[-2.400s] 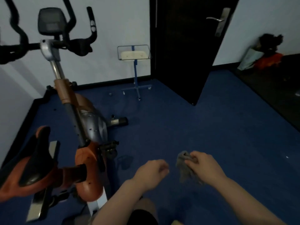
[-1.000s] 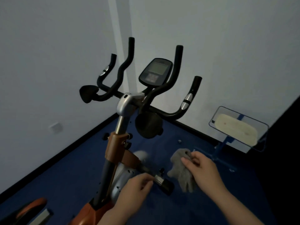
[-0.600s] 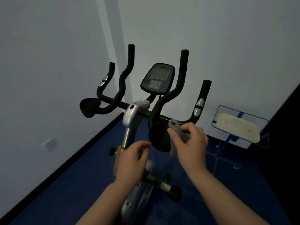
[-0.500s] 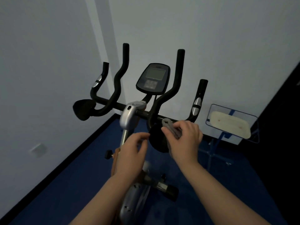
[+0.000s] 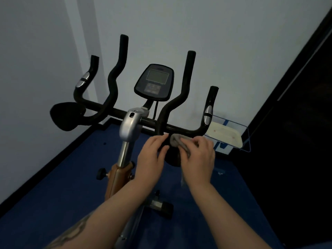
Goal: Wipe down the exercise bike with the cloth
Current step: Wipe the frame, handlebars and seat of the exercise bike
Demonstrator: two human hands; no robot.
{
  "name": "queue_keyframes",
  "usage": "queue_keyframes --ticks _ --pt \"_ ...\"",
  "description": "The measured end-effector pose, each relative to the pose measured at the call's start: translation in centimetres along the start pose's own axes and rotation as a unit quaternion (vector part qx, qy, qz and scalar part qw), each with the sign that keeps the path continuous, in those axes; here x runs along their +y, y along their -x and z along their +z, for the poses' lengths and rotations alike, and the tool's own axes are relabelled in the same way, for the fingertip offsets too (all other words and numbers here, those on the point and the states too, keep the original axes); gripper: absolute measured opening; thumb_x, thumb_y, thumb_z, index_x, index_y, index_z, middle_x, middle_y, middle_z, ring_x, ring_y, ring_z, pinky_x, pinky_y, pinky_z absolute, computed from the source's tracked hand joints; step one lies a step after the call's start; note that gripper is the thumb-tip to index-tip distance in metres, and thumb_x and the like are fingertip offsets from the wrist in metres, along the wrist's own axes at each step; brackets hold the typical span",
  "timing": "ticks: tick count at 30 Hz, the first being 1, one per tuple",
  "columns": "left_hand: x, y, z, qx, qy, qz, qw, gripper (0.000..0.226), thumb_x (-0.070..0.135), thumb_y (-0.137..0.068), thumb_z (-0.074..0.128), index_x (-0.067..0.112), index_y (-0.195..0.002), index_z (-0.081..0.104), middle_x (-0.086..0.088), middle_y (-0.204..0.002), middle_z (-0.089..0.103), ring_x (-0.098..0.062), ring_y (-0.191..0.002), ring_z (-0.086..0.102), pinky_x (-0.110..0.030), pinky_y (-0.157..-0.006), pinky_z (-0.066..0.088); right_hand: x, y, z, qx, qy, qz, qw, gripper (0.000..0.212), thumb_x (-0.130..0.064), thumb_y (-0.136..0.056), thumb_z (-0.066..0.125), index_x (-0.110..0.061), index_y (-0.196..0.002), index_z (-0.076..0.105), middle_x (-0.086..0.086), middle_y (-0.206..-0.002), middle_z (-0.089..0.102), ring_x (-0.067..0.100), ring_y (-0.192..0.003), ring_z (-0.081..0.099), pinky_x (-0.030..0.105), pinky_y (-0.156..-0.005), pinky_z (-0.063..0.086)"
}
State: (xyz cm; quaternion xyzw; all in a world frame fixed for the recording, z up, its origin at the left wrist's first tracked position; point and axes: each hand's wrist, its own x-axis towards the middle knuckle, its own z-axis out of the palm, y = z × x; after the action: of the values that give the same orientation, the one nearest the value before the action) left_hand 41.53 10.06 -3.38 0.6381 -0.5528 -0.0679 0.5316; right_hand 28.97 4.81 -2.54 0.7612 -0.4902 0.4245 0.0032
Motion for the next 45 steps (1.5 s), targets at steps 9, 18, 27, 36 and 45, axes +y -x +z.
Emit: queue_keyframes --ticks 9,18,27,36,45 --pt "-1.0 0.1 0.0 0.023 0.048 0.019 0.998 0.041 0.003 -0.092 0.064 0.012 -0.131 0.06 0.009 -0.103 0.057 0.01 -0.091 0.054 -0.004 -0.08 0.042 -0.1 -2.4 -0.1 -0.049 0.016 -0.011 0.999 0.012 -0.019 -0.086 0.07 -0.018 -0.097 0.072 -0.002 -0.087 0.06 0.019 -0.085 0.055 0.033 -0.075 0.04" --pt "-0.8 0.2 0.3 0.036 0.071 0.014 0.997 0.04 0.002 -0.091 0.064 0.011 -0.13 0.061 0.009 -0.101 0.058 0.01 -0.088 0.054 -0.004 -0.078 0.041 -0.3 -3.2 0.1 -0.022 0.063 -0.01 0.998 0.008 -0.022 -0.087 0.067 -0.024 -0.095 0.066 -0.007 -0.08 0.065 0.015 -0.076 0.055 0.03 -0.072 0.027" --pt "-0.8 0.2 0.3 0.035 0.08 0.003 0.996 0.038 0.007 -0.093 0.062 0.013 -0.13 0.061 0.012 -0.104 0.058 0.008 -0.094 0.055 -0.005 -0.082 0.041 2.8 0.7 -0.4 -0.06 0.111 -0.155 0.98 0.044 -0.04 -0.096 0.05 -0.023 -0.136 0.056 0.001 -0.113 0.053 0.023 -0.118 0.046 0.043 -0.106 0.033" --pt "-0.6 0.5 0.4 0.034 0.079 -0.01 0.996 0.037 0.009 -0.094 0.062 0.017 -0.131 0.06 0.012 -0.105 0.059 0.001 -0.092 0.057 -0.007 -0.081 0.043 2.0 2.0 0.6 -0.123 -0.016 -0.067 0.99 0.051 -0.035 -0.1 0.042 -0.015 -0.148 0.039 0.003 -0.158 0.029 0.015 -0.148 0.02 0.033 -0.116 0.025" --pt "-0.7 0.6 0.4 0.035 0.085 -0.011 0.996 0.038 0.008 -0.094 0.062 0.017 -0.131 0.06 0.013 -0.105 0.059 -0.002 -0.094 0.058 -0.008 -0.081 0.044 0.9 1.5 0.2 -0.128 -0.133 0.043 0.982 0.054 -0.029 -0.1 0.049 -0.025 -0.152 0.033 -0.007 -0.154 0.034 0.004 -0.136 0.035 0.022 -0.11 0.033"
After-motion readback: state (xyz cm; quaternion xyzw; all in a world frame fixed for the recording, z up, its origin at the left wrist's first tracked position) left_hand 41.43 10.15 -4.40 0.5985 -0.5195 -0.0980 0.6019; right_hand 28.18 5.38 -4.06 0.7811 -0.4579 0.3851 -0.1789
